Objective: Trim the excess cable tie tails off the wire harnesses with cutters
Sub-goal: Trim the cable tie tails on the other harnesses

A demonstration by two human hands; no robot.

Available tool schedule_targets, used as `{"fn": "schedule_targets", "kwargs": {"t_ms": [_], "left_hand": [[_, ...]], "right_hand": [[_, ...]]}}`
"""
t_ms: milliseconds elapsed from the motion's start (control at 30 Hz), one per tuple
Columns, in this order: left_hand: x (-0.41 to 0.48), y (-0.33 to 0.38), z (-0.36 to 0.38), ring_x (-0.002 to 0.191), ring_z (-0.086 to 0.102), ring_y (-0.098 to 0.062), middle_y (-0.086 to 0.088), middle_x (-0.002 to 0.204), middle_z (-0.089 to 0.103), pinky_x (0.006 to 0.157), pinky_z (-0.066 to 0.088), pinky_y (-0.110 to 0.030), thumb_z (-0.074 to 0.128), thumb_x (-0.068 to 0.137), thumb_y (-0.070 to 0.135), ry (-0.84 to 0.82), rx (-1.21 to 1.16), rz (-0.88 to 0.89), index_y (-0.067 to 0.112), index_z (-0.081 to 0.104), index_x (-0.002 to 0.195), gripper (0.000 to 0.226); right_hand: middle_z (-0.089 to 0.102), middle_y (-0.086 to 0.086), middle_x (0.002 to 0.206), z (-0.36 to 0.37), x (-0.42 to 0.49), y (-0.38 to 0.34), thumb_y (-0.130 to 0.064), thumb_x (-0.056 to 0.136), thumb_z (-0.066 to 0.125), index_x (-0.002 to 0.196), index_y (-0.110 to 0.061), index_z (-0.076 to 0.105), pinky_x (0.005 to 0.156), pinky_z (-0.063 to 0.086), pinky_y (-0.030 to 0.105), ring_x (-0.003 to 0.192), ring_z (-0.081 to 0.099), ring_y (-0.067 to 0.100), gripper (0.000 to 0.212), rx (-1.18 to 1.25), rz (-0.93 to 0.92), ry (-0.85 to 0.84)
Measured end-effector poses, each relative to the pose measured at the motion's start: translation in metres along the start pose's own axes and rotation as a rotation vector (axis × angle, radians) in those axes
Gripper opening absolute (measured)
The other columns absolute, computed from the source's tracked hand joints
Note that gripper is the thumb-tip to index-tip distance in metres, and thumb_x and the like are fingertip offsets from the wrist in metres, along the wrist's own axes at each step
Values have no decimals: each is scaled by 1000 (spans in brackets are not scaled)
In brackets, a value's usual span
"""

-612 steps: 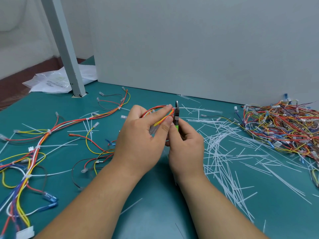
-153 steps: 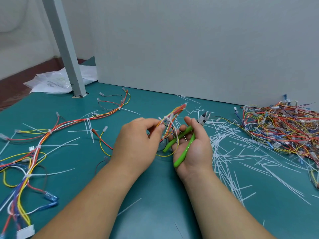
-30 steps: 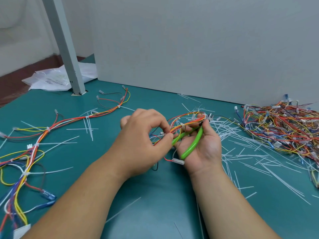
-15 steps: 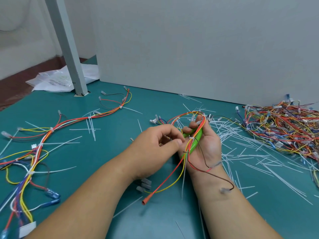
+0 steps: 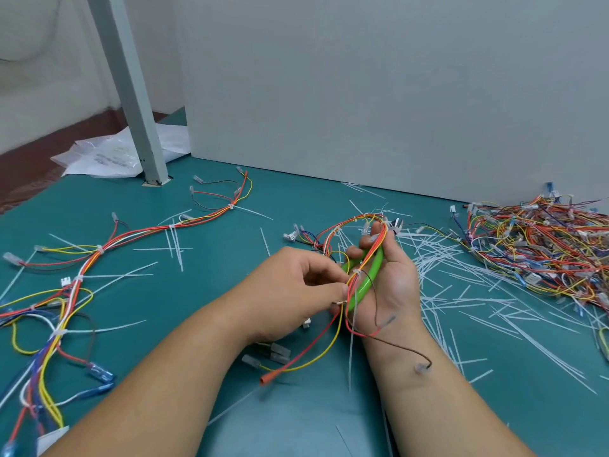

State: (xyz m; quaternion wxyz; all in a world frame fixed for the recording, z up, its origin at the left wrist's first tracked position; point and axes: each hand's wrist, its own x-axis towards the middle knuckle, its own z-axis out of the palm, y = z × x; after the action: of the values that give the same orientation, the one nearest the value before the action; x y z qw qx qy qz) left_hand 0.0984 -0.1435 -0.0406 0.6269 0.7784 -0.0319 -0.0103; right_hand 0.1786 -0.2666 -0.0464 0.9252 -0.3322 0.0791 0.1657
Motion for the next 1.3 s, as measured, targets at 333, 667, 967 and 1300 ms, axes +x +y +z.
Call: {"fn": "schedule_targets", "kwargs": {"t_ms": [333, 667, 967, 1300], "left_hand": [[0, 14, 5, 55, 51, -4, 1, 62, 60, 54, 38, -15, 59, 92, 16, 172, -285, 104, 9, 67, 71, 24], [3, 0, 14, 54, 60, -13, 2, 70, 68, 50, 42, -17, 82, 83, 28, 269, -124, 49, 24, 61, 89, 22], [4, 2, 10, 44, 36, -7, 10, 63, 64, 45, 31, -14, 62, 86, 25, 351, -151, 185, 37, 80, 104, 28], [1, 6, 6, 51, 44, -2, 14, 66, 47, 52, 32, -8, 66, 93, 6, 556, 57, 298, 34, 80, 104, 33]], "right_hand": [[43, -1, 59, 6, -8, 7, -48, 104, 53, 70, -24, 63, 50, 53, 32, 44, 50, 20, 43, -51, 73, -50], [56, -2, 72, 7, -14, 14, -32, 105, 57, 97, -22, 68, 81, 44, 46, 71, 56, 22, 17, -206, -150, -18], [64, 1, 81, 6, -13, 19, -25, 109, 52, 85, -25, 73, 77, 53, 39, 80, 58, 21, 32, -485, -411, -34], [47, -19, 57, -4, -12, 16, -28, 102, 61, 86, -28, 73, 51, 32, 13, 54, 38, 2, 20, -825, -714, 85]]}}
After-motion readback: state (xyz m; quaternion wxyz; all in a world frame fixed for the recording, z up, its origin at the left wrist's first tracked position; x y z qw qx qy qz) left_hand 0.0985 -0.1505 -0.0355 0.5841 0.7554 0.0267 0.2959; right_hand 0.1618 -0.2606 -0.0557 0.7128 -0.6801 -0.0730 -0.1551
